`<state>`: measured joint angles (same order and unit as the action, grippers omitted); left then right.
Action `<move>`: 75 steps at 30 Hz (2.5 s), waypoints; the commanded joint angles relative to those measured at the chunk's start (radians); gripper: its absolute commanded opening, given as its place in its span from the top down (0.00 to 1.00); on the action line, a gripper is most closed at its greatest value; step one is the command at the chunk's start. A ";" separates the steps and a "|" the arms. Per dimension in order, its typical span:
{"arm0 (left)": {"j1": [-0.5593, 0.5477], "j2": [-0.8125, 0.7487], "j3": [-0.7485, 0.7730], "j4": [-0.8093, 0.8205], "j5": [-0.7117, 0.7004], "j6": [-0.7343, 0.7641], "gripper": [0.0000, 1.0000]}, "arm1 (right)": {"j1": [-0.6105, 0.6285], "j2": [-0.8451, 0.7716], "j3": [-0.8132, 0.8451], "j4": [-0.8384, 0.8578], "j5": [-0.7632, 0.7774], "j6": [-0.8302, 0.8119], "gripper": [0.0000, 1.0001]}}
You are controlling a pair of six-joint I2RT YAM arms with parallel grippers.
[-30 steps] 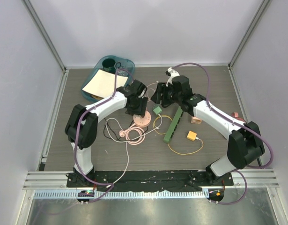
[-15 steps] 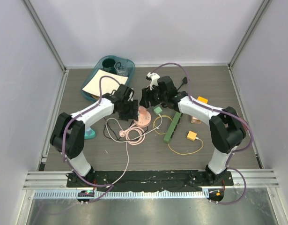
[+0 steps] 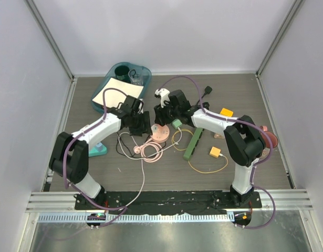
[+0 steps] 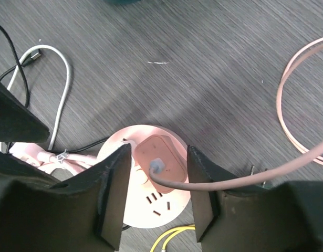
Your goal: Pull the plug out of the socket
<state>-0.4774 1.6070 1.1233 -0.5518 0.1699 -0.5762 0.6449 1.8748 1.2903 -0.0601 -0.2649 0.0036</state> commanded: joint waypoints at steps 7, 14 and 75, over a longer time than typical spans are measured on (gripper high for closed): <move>0.003 0.028 0.039 0.059 0.068 0.056 0.43 | -0.001 -0.054 -0.078 0.054 0.030 -0.048 0.50; 0.019 0.048 0.052 0.108 0.088 0.052 0.44 | -0.001 -0.060 -0.106 0.103 -0.045 -0.112 0.48; -0.148 0.128 -0.026 0.270 -0.188 0.271 1.00 | 0.067 -0.284 -0.264 0.436 0.174 0.150 0.99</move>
<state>-0.6090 1.7023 1.1191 -0.2985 0.0628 -0.3061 0.6827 1.7237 1.0088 0.1505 -0.1097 0.0959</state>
